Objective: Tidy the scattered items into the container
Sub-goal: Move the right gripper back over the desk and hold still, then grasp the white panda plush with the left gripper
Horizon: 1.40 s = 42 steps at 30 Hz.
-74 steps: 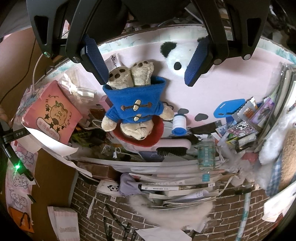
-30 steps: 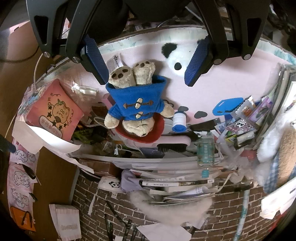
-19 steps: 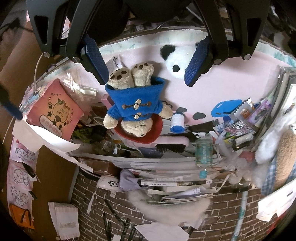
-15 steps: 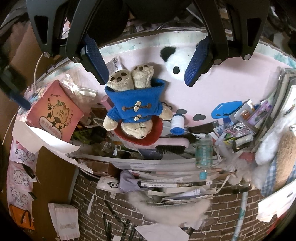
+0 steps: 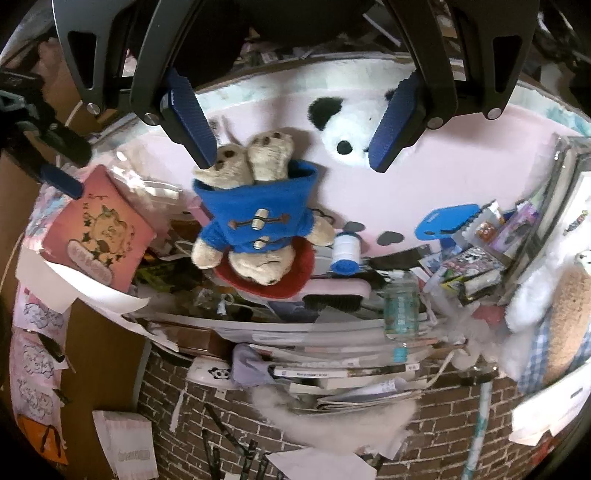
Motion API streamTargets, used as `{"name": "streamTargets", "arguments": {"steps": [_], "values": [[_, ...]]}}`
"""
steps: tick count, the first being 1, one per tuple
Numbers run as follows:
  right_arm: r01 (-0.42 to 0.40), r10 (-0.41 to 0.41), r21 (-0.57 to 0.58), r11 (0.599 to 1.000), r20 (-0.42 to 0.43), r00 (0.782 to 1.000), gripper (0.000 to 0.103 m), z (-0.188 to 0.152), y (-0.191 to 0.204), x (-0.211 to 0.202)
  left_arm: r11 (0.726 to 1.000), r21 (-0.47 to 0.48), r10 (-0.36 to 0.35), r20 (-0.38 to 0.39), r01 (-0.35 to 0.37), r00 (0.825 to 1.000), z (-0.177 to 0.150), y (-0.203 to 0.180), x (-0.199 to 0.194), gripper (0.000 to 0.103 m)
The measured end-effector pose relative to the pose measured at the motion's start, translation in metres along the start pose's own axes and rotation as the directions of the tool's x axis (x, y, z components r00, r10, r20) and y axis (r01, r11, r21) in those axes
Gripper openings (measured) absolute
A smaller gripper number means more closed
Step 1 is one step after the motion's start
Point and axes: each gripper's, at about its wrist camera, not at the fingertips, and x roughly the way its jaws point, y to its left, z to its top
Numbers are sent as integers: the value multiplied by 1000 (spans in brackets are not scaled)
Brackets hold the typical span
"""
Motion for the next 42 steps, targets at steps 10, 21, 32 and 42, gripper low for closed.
{"name": "streamTargets", "arguments": {"steps": [10, 21, 32, 42], "values": [[-16, 16, 10, 1000, -5, 1000, 83, 0, -2, -4, 993, 33, 109, 111, -113, 988, -4, 16, -15, 82], [-30, 31, 12, 999, -12, 999, 83, 1, 1, -2, 989, -2, 151, 43, -151, 988, -19, 41, 8, 81], [-42, 43, 29, 999, -24, 999, 83, 1, 0, 2, 986, 25, 166, 35, -166, 986, -20, 34, 13, 54], [-44, 45, 34, 998, -21, 999, 83, 1, -1, 3, 987, 27, 155, 50, -156, 987, -17, 29, 9, 46]]}}
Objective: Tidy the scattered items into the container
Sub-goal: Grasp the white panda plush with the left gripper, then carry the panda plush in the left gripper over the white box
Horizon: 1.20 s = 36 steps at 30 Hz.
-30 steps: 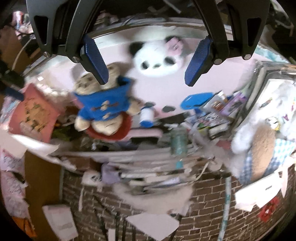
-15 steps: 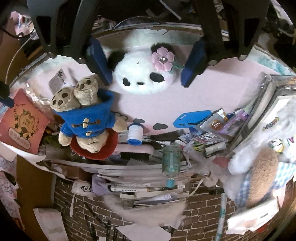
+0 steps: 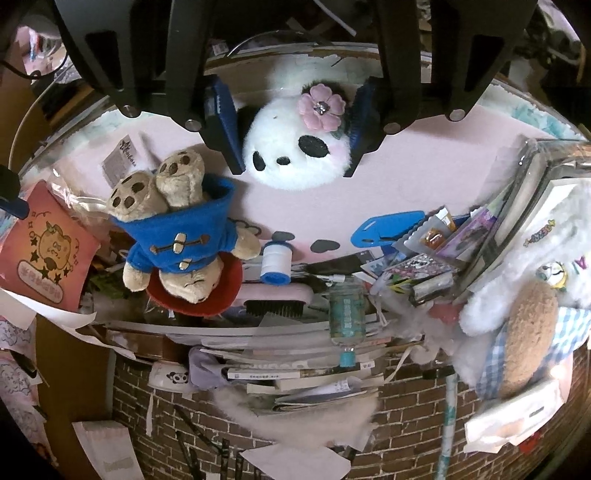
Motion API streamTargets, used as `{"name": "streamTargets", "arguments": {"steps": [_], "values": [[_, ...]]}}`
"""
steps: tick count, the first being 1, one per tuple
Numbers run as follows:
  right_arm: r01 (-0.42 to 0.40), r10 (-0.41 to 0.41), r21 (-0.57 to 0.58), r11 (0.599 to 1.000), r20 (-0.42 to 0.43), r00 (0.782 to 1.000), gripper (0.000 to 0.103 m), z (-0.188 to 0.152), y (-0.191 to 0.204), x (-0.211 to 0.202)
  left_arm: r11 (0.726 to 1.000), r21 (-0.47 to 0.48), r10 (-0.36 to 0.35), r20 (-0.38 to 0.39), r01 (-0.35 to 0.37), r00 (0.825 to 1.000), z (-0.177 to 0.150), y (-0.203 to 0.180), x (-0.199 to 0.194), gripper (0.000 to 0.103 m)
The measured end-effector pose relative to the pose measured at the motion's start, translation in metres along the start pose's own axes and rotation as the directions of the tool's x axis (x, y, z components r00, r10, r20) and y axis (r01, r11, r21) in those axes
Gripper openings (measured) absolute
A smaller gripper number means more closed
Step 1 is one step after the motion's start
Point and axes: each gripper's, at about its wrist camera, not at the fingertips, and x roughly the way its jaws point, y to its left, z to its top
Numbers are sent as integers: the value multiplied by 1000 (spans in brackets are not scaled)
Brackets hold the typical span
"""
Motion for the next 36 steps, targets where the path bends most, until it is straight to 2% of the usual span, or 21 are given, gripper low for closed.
{"name": "streamTargets", "arguments": {"steps": [4, 7, 9, 12, 17, 29, 33, 36], "values": [[1, -1, 0, 1000, 1, 1000, 83, 0, 0, 0, 1000, 17, 13, -3, -13, 1000, 2, -4, 1, 46], [-3, 3, 5, 1000, 3, 1000, 83, 0, 0, -1, 996, 58, 62, -21, -61, 998, -1, -11, 6, 53], [-4, 4, 5, 1000, 7, 1000, 83, 1, 0, -3, 996, 59, 67, -8, -67, 998, -3, -12, 7, 53], [-5, 5, 7, 1000, 11, 1000, 83, 1, 0, -5, 998, 44, 46, -3, -46, 999, -3, -9, 8, 49], [-10, 9, 17, 1000, 6, 1000, 83, 1, -2, -4, 990, 102, 91, 21, -92, 996, -3, -20, 5, 44], [-13, 13, 28, 1000, 6, 1000, 83, 1, -3, -3, 995, 65, 71, 61, -75, 996, 6, -13, -6, 40], [-13, 13, 25, 1000, 7, 1000, 83, 1, -3, -3, 996, 69, 45, 97, -52, 994, 23, -15, -17, 40], [-15, 15, 25, 1000, 11, 1000, 83, 1, -3, -4, 997, 77, -6, 127, -4, 992, 39, -21, -25, 40]]}}
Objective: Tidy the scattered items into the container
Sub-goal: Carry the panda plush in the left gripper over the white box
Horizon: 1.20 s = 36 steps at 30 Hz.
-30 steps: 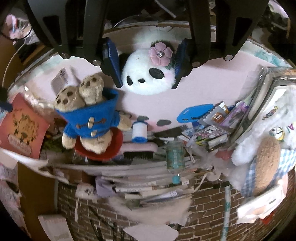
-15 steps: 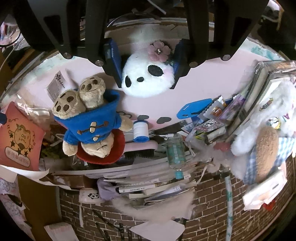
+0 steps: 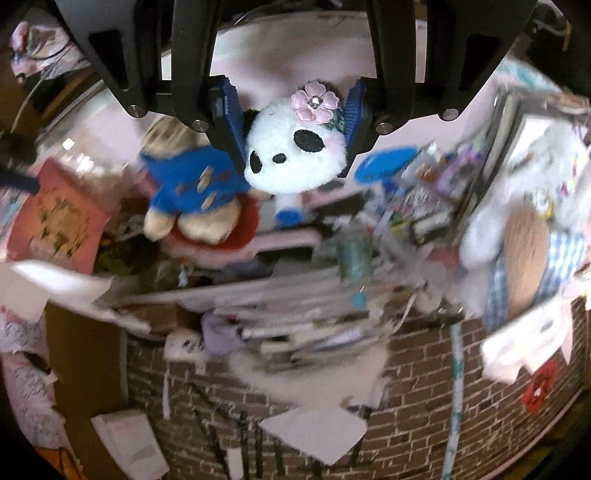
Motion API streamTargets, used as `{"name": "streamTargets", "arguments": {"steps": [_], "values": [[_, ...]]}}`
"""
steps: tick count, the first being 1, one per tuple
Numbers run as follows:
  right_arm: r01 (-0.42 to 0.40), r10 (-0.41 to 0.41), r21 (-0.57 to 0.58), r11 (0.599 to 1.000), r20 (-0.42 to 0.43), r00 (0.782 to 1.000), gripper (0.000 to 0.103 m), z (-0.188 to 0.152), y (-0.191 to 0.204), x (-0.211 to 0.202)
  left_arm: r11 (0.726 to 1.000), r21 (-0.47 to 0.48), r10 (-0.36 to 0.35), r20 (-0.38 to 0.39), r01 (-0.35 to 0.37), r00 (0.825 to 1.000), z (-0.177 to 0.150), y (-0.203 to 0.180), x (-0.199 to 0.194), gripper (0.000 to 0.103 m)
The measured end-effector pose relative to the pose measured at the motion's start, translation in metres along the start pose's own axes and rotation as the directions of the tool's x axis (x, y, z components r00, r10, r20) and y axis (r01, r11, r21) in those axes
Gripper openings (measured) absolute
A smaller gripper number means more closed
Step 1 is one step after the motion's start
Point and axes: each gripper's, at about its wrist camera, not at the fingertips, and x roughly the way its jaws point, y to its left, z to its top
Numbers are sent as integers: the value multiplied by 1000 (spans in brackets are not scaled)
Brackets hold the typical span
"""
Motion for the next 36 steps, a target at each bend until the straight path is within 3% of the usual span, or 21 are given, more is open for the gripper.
{"name": "streamTargets", "arguments": {"steps": [4, 11, 16, 19, 23, 28, 33, 36], "values": [[-7, 7, 1, 1000, 7, 1000, 83, 2, -2, -3, 996, 27, -89, 58, 87, 994, 29, -15, -10, 40], [-25, 25, 17, 1000, 12, 1000, 83, 3, -8, -6, 968, 111, -236, 118, 223, 965, 82, -55, -22, 40], [-36, 36, 21, 999, 13, 999, 83, 2, -12, -8, 927, 199, -345, 126, 317, 930, 117, -96, -24, 40], [-43, 43, 24, 999, 13, 999, 83, 1, -14, -9, 884, 257, -427, 105, 390, 898, 134, -124, -24, 40], [-47, 46, 32, 998, 18, 999, 83, 0, -18, -13, 801, 329, -539, 30, 501, 842, 155, -167, -19, 40], [-51, 50, 44, 998, 20, 999, 83, -3, -22, -17, 702, 383, -604, -126, 600, 787, 170, -221, -1, 40], [-51, 49, 58, 997, 26, 998, 84, -6, -27, -22, 668, 389, -567, -287, 634, 772, 172, -267, 26, 40], [-51, 49, 67, 996, 28, 998, 84, -7, -29, -24, 682, 407, -484, -371, 608, 792, 167, -292, 42, 40]]}}
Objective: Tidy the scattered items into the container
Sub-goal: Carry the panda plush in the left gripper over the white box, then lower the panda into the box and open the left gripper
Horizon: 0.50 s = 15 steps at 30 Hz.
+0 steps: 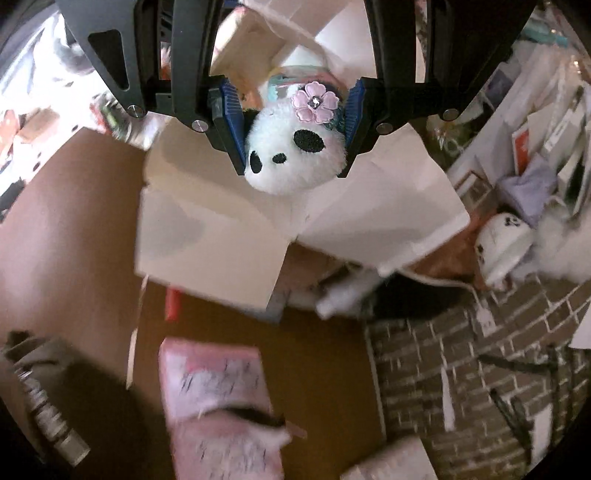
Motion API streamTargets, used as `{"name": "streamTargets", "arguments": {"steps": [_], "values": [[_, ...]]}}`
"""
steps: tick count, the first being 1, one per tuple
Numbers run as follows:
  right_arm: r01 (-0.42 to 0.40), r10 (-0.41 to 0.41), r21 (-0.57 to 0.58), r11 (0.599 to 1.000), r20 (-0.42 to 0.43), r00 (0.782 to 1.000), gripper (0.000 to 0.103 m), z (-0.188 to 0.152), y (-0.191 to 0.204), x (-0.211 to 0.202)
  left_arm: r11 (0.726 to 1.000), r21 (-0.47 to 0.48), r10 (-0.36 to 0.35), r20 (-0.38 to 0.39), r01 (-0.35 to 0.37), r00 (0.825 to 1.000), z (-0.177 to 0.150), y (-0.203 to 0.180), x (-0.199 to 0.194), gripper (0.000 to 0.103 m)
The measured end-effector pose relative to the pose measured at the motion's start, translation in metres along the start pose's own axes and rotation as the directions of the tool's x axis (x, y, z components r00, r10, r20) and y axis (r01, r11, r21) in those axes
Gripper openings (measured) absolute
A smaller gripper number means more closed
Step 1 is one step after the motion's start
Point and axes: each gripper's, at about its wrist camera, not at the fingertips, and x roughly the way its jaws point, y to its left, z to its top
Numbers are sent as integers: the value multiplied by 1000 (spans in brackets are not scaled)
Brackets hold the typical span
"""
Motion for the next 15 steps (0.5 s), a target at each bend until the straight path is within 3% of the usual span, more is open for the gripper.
{"name": "streamTargets", "arguments": {"steps": [8, 15], "values": [[2, -2, 17, 1000, 3, 1000, 84, -1, -6, -3, 1000, -19, 4, -232, -9, 973, 4, -11, 47, 40], [6, -7, 29, 1000, 11, 1000, 84, -1, -10, -6, 999, -40, -3, -318, -11, 948, 3, -14, 70, 41]]}}
